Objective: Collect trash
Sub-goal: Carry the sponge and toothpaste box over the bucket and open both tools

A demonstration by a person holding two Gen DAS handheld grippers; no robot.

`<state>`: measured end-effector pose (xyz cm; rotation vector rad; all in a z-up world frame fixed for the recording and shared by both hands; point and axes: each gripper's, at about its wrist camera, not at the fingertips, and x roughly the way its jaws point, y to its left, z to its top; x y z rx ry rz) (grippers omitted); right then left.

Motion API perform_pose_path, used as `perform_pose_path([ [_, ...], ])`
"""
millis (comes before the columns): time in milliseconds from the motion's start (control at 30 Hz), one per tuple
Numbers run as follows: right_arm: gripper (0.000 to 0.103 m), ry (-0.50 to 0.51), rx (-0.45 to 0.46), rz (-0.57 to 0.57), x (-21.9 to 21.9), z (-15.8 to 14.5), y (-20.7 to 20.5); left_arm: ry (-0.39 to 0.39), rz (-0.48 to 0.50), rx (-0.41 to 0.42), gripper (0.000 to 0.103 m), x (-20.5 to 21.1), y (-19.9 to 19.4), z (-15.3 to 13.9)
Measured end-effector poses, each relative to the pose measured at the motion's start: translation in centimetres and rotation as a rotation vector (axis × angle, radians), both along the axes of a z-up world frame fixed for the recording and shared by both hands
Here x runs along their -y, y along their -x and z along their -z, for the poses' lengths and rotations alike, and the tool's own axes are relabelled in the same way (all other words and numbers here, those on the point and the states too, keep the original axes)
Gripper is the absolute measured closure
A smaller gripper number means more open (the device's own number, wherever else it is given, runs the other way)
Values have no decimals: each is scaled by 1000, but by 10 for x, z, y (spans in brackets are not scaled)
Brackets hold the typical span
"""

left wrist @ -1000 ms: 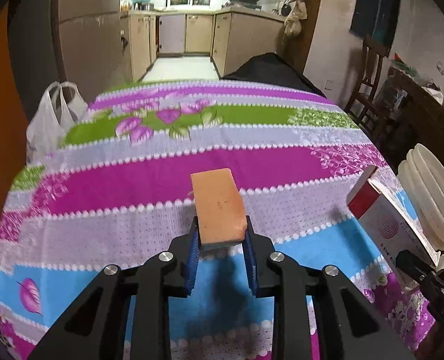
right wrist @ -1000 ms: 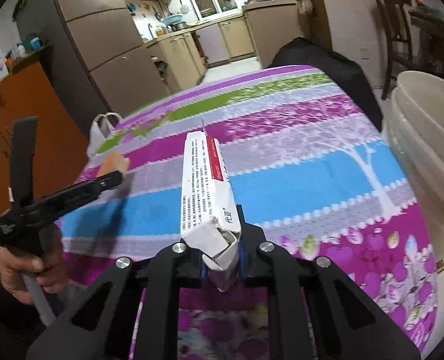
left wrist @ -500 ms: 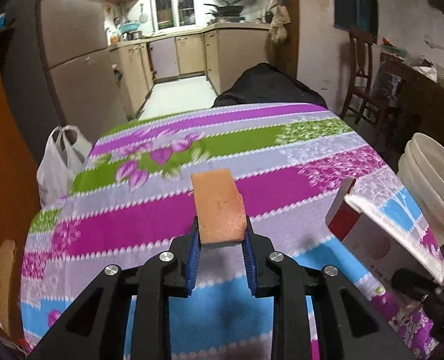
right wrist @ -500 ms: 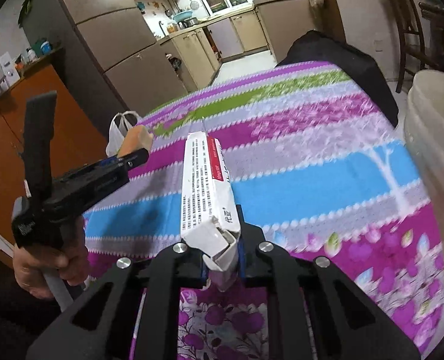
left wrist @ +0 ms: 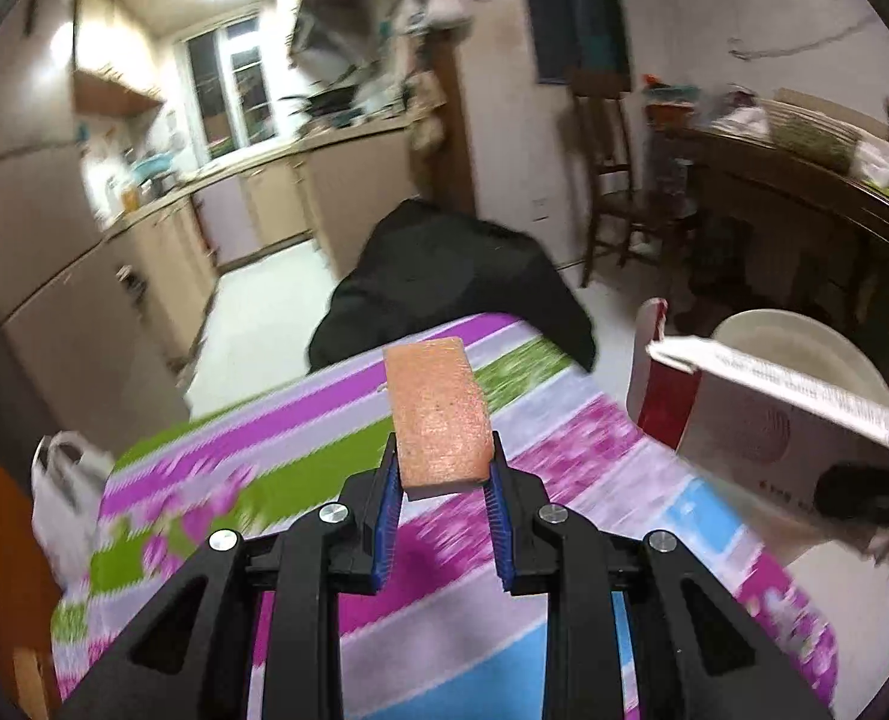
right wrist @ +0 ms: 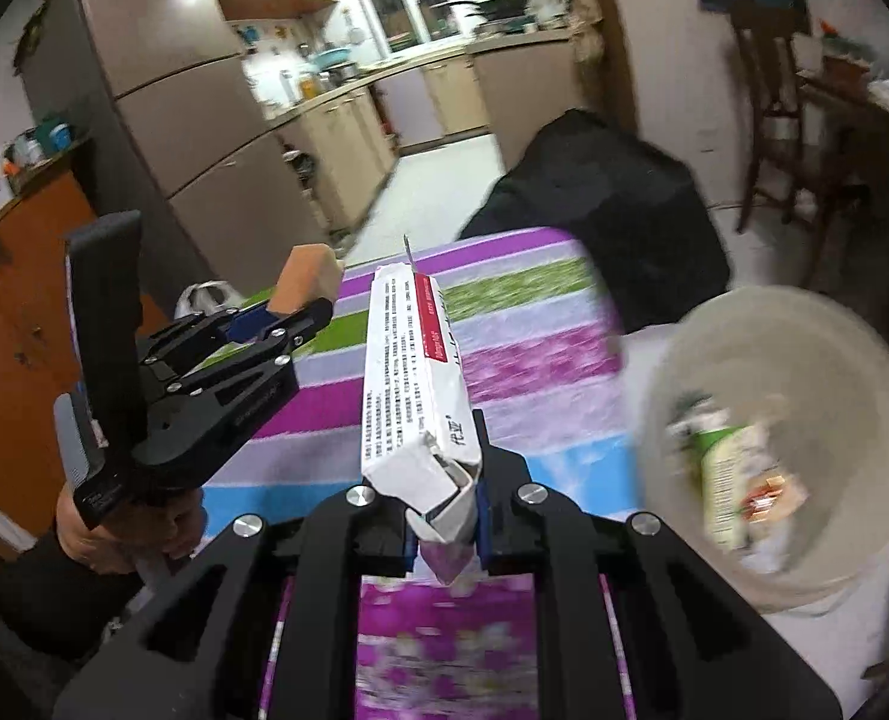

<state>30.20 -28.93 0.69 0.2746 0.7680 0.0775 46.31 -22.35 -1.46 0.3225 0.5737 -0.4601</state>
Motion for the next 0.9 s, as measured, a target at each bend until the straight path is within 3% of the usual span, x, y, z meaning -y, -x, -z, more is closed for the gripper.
perform_pose_path([
  [300, 91, 126, -98, 195, 88, -23, 14, -34, 178, 16, 76, 110, -6, -18],
  [567, 91, 172, -223, 354, 155, -17, 25, -120, 355, 37, 76, 216, 2, -4],
  [900, 91, 162, -310, 418, 184, 3, 27, -195, 545, -85, 76, 303, 2, 32],
])
